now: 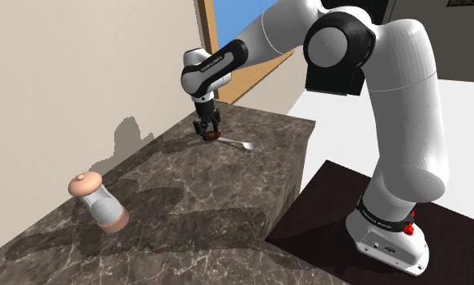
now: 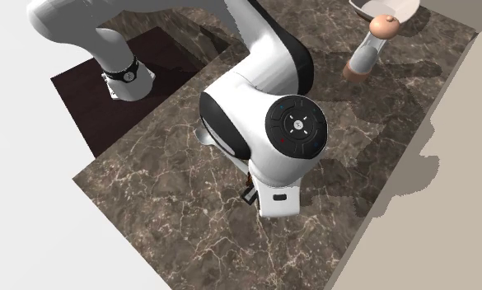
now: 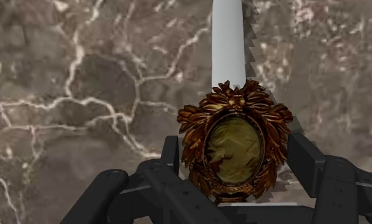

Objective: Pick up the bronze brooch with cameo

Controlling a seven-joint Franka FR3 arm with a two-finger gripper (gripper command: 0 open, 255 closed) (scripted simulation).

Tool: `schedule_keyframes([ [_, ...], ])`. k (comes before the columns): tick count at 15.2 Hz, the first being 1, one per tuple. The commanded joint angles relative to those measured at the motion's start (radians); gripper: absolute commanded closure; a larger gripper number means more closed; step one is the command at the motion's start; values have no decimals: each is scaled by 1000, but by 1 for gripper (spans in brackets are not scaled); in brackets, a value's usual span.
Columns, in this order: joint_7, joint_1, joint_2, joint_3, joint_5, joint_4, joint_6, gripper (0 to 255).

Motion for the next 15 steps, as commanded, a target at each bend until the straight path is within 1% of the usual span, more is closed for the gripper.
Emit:
schedule_keyframes([
  [1, 0, 0, 0, 0, 0, 0, 0, 255],
  [4, 0, 0, 1, 0, 0, 0, 0, 255],
  [15, 8, -1, -48, -1, -3, 77, -126, 255],
])
